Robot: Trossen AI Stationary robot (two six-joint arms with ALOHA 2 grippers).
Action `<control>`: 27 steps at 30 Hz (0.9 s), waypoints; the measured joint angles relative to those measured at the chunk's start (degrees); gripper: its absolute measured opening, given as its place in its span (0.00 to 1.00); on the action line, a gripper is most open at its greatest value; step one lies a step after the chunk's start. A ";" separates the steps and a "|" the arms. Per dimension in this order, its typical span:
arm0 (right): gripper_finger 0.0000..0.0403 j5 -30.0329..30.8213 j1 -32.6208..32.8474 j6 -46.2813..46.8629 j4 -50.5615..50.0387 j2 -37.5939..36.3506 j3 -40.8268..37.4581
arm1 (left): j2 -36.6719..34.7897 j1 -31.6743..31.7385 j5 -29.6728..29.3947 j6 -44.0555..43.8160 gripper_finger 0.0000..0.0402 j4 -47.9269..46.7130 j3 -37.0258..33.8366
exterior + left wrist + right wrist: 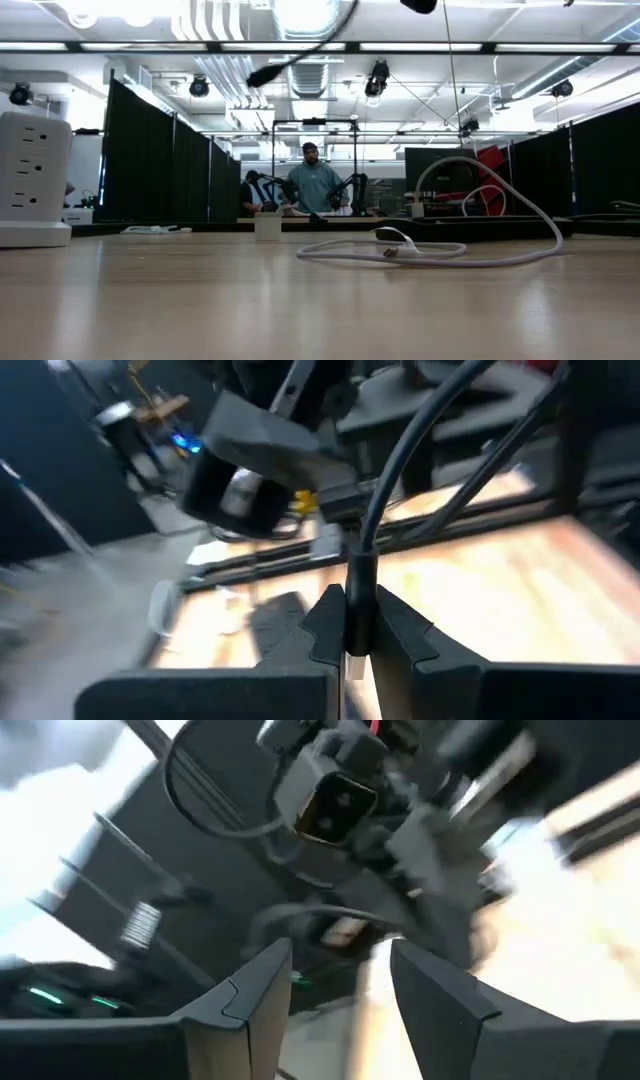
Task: Insert USB
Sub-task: Insert the right black charger cable into the black outlet extension
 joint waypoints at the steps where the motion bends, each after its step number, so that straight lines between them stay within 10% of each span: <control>1: 0.37 1.88 0.33 -4.12 -1.52 -0.47 0.00 | 0.00 0.23 0.32 -2.01 0.02 0.56 0.00; 13: 0.39 18.78 4.41 -29.92 -1.01 0.59 0.02 | 2.68 4.26 1.31 -18.25 0.02 4.88 0.00; 27: 0.29 23.41 4.19 -34.70 -7.65 5.53 5.96 | 3.63 4.81 1.73 -21.74 0.02 7.39 0.01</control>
